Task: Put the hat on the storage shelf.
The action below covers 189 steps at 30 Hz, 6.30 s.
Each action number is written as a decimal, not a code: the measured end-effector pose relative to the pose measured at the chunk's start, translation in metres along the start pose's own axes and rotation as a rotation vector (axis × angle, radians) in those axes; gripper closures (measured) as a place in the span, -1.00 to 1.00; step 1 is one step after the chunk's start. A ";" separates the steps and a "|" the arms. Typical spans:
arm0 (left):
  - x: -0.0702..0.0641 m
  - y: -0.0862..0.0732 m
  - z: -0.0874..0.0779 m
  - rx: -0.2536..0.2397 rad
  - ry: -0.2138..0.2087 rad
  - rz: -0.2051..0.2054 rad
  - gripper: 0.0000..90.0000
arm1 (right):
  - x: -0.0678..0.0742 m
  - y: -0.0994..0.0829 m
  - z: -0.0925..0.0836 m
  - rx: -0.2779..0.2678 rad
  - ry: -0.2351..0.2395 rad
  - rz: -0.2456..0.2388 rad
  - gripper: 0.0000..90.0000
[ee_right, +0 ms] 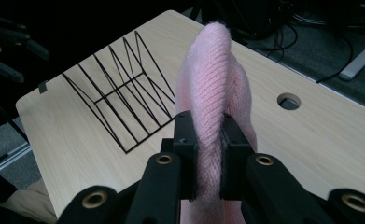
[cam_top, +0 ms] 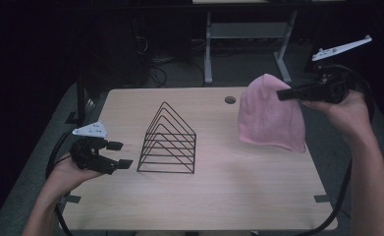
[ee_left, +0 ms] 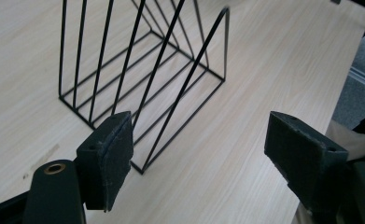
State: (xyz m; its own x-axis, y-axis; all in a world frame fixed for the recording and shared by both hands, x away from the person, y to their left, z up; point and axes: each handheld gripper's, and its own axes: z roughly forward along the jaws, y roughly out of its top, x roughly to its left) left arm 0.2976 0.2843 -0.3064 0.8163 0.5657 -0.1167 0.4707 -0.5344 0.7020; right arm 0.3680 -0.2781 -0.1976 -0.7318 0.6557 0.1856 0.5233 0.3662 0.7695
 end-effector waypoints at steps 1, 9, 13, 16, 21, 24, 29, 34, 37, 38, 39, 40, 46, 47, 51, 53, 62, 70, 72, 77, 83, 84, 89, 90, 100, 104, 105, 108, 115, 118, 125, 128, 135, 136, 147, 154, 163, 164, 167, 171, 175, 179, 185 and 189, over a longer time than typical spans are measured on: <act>0.000 0.000 0.000 0.000 0.000 0.000 -0.47 | 0.000 0.000 0.000 0.000 0.000 0.000 0.78; 0.001 0.016 -0.002 0.004 -0.013 0.016 -0.50 | 0.009 0.018 0.000 0.000 0.006 -0.037 0.78; 0.002 0.022 -0.002 -0.001 -0.043 0.017 -0.51 | 0.013 0.026 0.001 0.007 0.013 -0.059 0.78; 0.003 0.027 -0.003 0.002 -0.032 0.027 -0.51 | 0.017 0.037 0.003 0.009 0.019 -0.076 0.78; 0.006 0.033 -0.003 0.004 -0.033 0.030 -0.52 | 0.025 0.051 0.008 0.005 0.043 -0.101 0.78; 0.007 0.037 -0.003 -0.005 -0.045 0.025 -0.52 | 0.030 0.060 0.012 0.008 0.060 -0.118 0.78; 0.007 0.045 -0.002 0.000 -0.048 0.034 -0.52 | 0.039 0.071 0.017 0.002 0.079 -0.140 0.78; 0.006 0.055 -0.002 -0.001 -0.053 0.049 -0.53 | 0.051 0.086 0.023 -0.006 0.102 -0.169 0.78; 0.006 0.057 -0.002 -0.004 -0.058 0.049 -0.53 | 0.057 0.093 0.026 -0.007 0.110 -0.187 0.78; 0.006 0.058 -0.001 0.002 -0.059 0.052 -0.53 | 0.060 0.095 0.027 -0.010 0.113 -0.196 0.78; 0.006 0.058 -0.001 0.002 -0.059 0.052 -0.53 | 0.060 0.095 0.027 -0.010 0.113 -0.196 0.78; 0.005 0.061 -0.001 0.000 -0.062 0.055 -0.53 | 0.064 0.100 0.028 -0.016 0.122 -0.210 0.78; 0.004 0.069 -0.001 -0.001 -0.067 0.064 -0.53 | 0.074 0.111 0.035 -0.011 0.140 -0.230 0.78; 0.004 0.069 -0.001 -0.001 -0.067 0.064 -0.53 | 0.074 0.111 0.035 -0.011 0.140 -0.230 0.78; 0.006 0.075 0.000 -0.005 -0.072 0.071 -0.53 | 0.080 0.119 0.043 -0.007 0.158 -0.248 0.78; 0.006 0.077 0.001 -0.006 -0.073 0.073 -0.53 | 0.082 0.121 0.044 -0.007 0.162 -0.246 0.78; 0.009 0.090 -0.001 -0.012 -0.081 0.081 -0.53 | 0.099 0.140 0.059 -0.017 0.211 -0.290 0.78; 0.014 0.094 -0.002 -0.028 -0.092 0.079 -0.52 | 0.114 0.151 0.071 -0.022 0.248 -0.322 0.78; 0.015 0.094 -0.002 -0.037 -0.100 0.065 -0.51 | 0.120 0.155 0.077 -0.022 0.263 -0.338 0.78; 0.017 0.094 -0.003 -0.050 -0.106 0.077 -0.47 | 0.131 0.162 0.086 -0.035 0.290 -0.368 0.78; 0.023 0.094 -0.004 -0.077 -0.123 0.069 -0.41 | 0.143 0.168 0.097 -0.043 0.321 -0.392 0.78; 0.023 0.094 -0.004 -0.077 -0.123 0.069 -0.38 | 0.145 0.169 0.099 -0.040 0.325 -0.397 0.78; 0.028 0.091 -0.005 -0.090 -0.141 0.065 -0.15 | 0.151 0.172 0.106 -0.038 0.339 -0.407 0.78; 0.030 0.089 -0.006 -0.104 -0.153 0.050 -0.09 | 0.154 0.173 0.109 -0.046 0.347 -0.413 0.78; 0.034 0.079 -0.015 -0.097 -0.148 0.057 0.82 | 0.164 0.175 0.121 -0.059 0.362 -0.425 0.78; 0.036 0.073 -0.019 -0.084 -0.145 0.049 0.86 | 0.162 0.171 0.127 -0.063 0.364 -0.411 0.78; 0.036 0.073 -0.019 -0.084 -0.145 0.049 0.86 | 0.162 0.171 0.127 -0.063 0.364 -0.411 0.78; 0.038 0.068 -0.022 -0.069 -0.131 0.041 0.86 | 0.158 0.165 0.134 -0.060 0.365 -0.387 0.78; 0.042 0.063 -0.017 -0.037 -0.112 0.035 0.86 | 0.150 0.154 0.146 -0.052 0.361 -0.349 0.78; 0.044 0.062 -0.011 -0.021 -0.109 0.032 0.86 | 0.144 0.150 0.152 -0.048 0.360 -0.329 0.78; 0.047 0.062 -0.001 0.006 -0.108 0.030 0.87 | 0.131 0.139 0.160 -0.032 0.353 -0.303 0.78; 0.048 0.063 0.006 0.018 -0.098 0.032 0.87 | 0.124 0.133 0.161 -0.032 0.351 -0.283 0.78; 0.045 0.068 0.016 0.038 -0.074 0.044 0.87 | 0.117 0.123 0.160 -0.044 0.346 -0.275 0.78; 0.046 0.069 0.017 0.042 -0.071 0.048 0.87 | 0.114 0.120 0.159 -0.045 0.339 -0.265 0.78; 0.049 0.071 0.032 0.063 -0.047 0.048 0.87 | 0.101 0.104 0.160 -0.064 0.334 -0.239 0.78; 0.050 0.056 0.027 0.065 -0.027 0.040 0.87 | 0.111 0.101 0.173 -0.065 0.371 -0.247 0.77; 0.047 0.042 0.019 0.061 -0.002 0.061 0.87 | 0.125 0.098 0.182 -0.071 0.402 -0.270 0.76; 0.044 0.039 0.019 0.061 0.005 0.066 0.87 | 0.127 0.096 0.183 -0.072 0.410 -0.273 0.76; 0.041 0.037 0.020 0.057 0.008 0.060 0.87 | 0.128 0.093 0.184 -0.070 0.417 -0.271 0.75; 0.038 0.033 0.023 0.066 0.023 0.069 0.87 | 0.128 0.087 0.187 -0.069 0.433 -0.258 0.75; 0.035 0.030 0.026 0.093 0.036 0.089 0.87 | 0.129 0.079 0.190 -0.065 0.442 -0.261 0.73; 0.034 0.026 0.030 0.097 0.038 0.085 0.87 | 0.128 0.073 0.192 -0.060 0.448 -0.255 0.73; 0.033 0.019 0.036 0.114 0.047 0.081 0.87 | 0.128 0.064 0.198 -0.039 0.464 -0.246 0.70; 0.034 0.014 0.041 0.134 0.050 0.088 0.87 | 0.128 0.060 0.204 -0.025 0.468 -0.241 0.68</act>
State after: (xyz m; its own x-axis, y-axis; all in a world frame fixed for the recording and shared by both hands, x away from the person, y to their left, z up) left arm 0.3453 0.2701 -0.3287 0.8402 0.5419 -0.0218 0.4415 -0.6600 0.6078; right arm 0.3950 -0.0376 -0.2524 -0.9499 0.1872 0.2502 0.3093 0.4506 0.8374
